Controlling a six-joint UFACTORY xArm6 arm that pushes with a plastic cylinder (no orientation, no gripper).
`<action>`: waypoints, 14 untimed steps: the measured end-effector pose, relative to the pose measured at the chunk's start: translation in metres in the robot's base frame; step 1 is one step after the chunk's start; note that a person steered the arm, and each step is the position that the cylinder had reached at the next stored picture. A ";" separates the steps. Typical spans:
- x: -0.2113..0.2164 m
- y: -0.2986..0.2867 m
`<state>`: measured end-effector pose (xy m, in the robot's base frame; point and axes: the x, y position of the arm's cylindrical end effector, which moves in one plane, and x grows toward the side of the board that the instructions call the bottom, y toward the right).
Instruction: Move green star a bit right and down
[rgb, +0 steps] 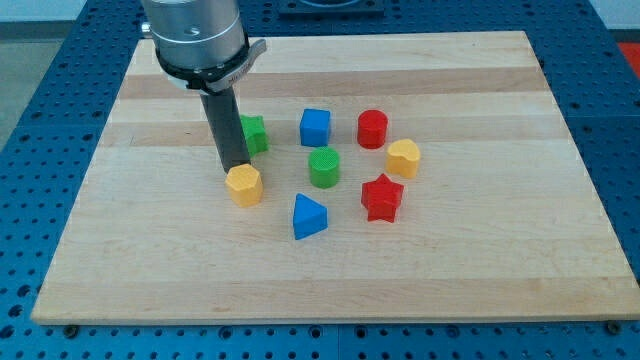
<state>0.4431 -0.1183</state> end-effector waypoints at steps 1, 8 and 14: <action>-0.003 -0.017; -0.073 -0.007; -0.042 -0.003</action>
<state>0.4015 -0.1217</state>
